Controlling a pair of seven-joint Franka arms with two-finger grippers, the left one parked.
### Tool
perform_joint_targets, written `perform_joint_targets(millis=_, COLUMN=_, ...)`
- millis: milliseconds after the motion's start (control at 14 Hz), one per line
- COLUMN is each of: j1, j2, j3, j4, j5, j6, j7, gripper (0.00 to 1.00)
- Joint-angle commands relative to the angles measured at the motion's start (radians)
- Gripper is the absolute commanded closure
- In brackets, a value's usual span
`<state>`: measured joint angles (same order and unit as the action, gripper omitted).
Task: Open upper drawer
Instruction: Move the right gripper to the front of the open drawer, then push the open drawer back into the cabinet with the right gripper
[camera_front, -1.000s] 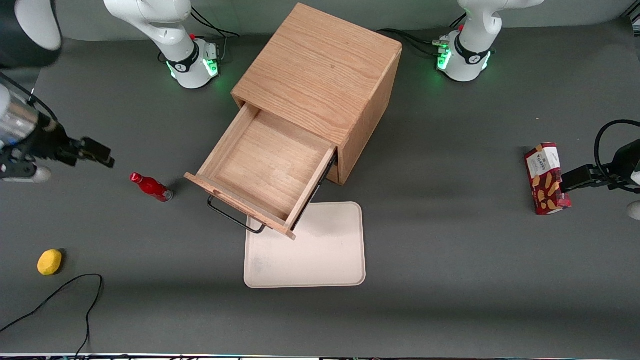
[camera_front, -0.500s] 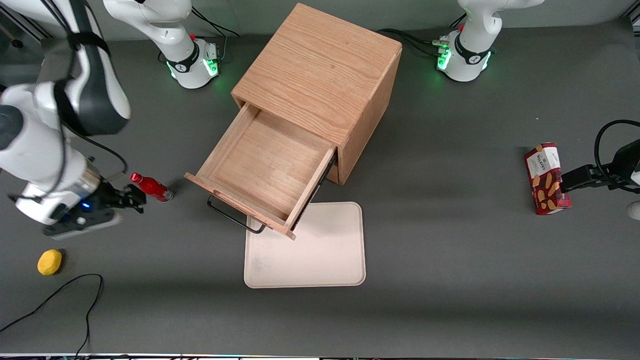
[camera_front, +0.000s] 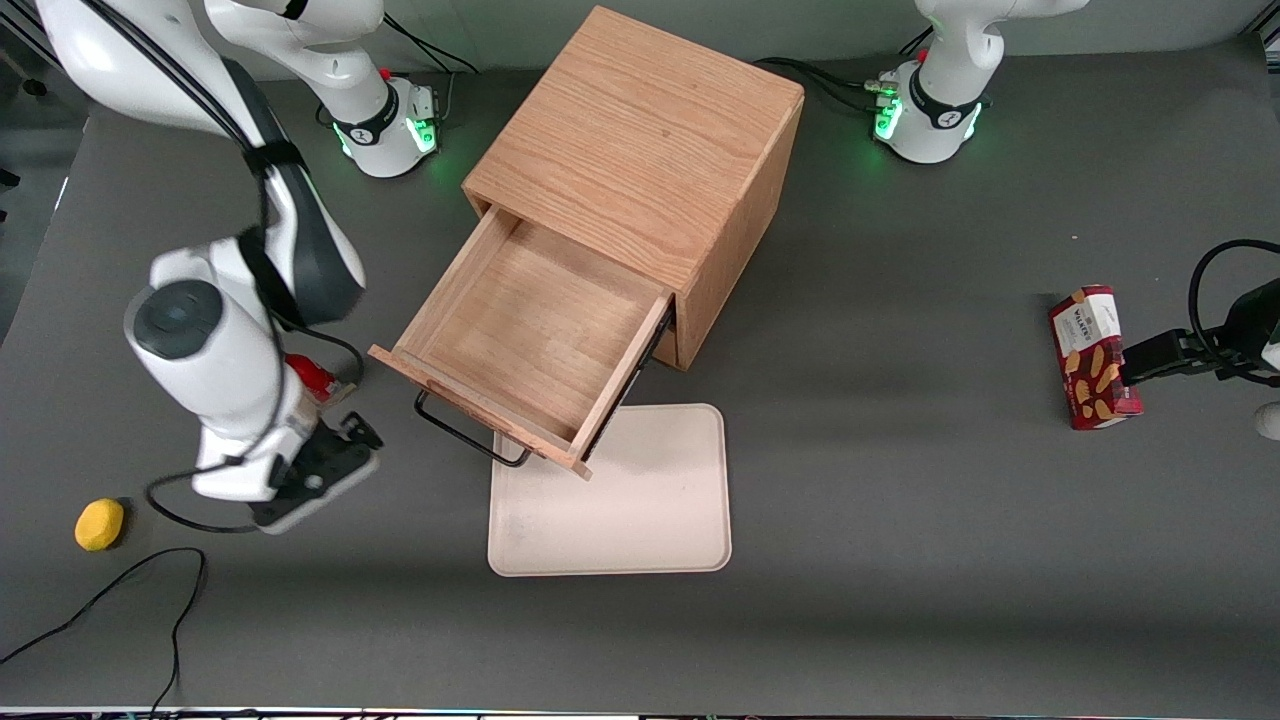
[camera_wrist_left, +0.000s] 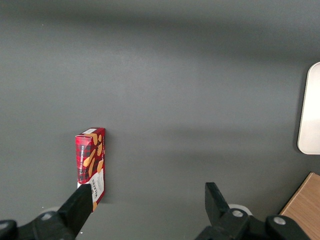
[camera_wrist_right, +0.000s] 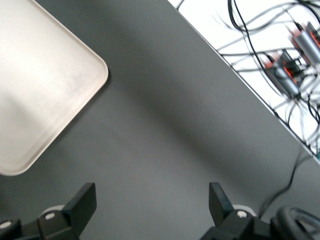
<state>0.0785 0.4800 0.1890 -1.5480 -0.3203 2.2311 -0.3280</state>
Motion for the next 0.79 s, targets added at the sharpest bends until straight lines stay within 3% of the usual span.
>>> perform_joint_targets(millis=0, j1=0.033, j2=0.091, j3=-0.003, j4=0.072, j5=-0.037, j6=0.053, j7=-0.022, gripper=0.0)
perform_joint_targets(millis=286, j1=0.111, j2=0.095, j3=-0.003, j4=0.051, j5=-0.085, j6=0.055, j7=0.099, gripper=0.0)
perform_joint_targets(millis=714, j1=0.218, j2=0.028, j3=0.025, j4=-0.069, j5=-0.085, j6=0.045, j7=0.294, gripper=0.0)
